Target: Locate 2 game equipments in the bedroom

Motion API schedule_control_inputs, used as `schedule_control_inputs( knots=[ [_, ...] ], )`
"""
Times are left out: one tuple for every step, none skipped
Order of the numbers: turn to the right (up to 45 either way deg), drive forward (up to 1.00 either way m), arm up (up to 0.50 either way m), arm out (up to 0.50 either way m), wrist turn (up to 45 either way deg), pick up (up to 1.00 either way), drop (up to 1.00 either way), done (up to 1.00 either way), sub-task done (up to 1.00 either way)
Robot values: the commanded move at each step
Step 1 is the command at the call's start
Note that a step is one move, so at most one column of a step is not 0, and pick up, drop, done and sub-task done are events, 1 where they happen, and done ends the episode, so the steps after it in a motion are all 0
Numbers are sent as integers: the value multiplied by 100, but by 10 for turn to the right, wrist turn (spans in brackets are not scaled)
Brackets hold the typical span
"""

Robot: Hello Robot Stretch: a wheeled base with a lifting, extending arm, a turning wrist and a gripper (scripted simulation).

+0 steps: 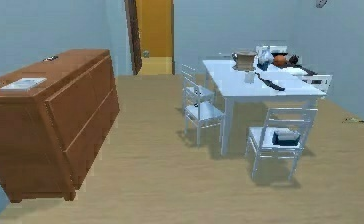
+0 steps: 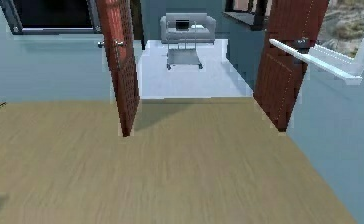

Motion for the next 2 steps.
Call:
schedule_control_inputs(
  knots=[
    [0,65,0,0,0,0,0,0,0],
    [-150,0,0,0,0,0,0,0,0]
  ],
)
